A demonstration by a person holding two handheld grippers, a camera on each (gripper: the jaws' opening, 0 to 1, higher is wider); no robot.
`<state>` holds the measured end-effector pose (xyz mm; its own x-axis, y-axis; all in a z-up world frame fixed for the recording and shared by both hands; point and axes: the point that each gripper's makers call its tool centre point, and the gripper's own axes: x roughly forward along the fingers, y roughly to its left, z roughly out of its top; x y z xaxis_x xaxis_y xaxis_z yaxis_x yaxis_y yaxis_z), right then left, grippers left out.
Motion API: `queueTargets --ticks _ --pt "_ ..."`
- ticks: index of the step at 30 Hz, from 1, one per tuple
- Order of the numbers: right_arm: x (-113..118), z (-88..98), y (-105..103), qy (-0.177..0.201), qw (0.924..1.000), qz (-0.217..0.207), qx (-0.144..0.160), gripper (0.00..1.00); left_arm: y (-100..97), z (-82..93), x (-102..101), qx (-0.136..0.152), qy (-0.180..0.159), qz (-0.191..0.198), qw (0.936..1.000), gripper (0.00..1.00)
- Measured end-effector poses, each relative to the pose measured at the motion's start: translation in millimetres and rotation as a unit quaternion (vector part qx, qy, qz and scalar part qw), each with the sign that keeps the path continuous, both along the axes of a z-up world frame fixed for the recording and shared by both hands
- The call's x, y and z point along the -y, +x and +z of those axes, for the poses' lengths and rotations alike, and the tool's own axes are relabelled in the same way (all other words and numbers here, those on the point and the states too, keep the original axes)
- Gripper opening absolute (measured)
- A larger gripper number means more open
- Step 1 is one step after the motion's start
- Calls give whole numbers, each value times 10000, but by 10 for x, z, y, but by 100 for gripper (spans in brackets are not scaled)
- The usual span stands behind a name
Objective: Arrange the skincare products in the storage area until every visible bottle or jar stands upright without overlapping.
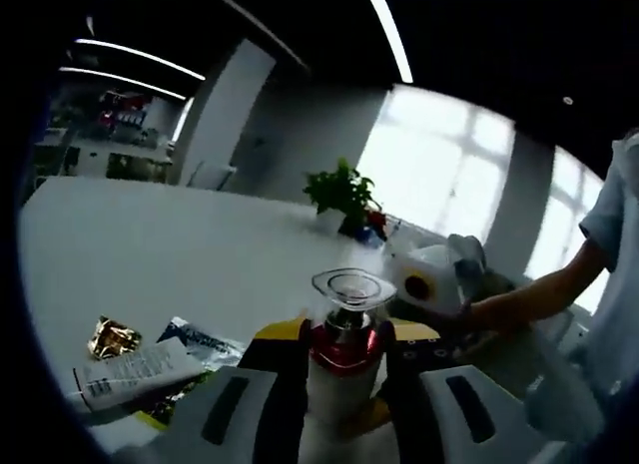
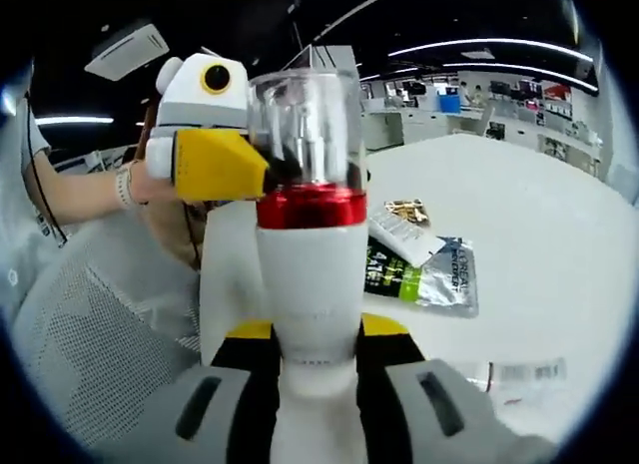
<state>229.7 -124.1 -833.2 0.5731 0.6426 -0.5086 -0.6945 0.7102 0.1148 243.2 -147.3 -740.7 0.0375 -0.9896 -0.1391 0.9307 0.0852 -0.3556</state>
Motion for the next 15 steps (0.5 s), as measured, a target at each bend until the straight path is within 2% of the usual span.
queueTargets --ticks 3,8,11,13,15 --pt "15 -64 28 -201 9998 -29 66 28 -31 -44 13 281 132 -89 9995 27" --pt "17 -80 67 -274 9995 -81 152 28 -66 -48 34 387 161 -87 9991 27" --pt "57 -86 115 -539 9978 -65 386 28 -96 -43 52 615 177 -109 9979 27" --pt "77 -95 127 -650 9969 -26 437 28 -125 -35 72 770 173 -127 9968 28" --pt "82 -98 119 -655 9970 -11 401 29 -124 -38 71 688 186 -125 9974 28"
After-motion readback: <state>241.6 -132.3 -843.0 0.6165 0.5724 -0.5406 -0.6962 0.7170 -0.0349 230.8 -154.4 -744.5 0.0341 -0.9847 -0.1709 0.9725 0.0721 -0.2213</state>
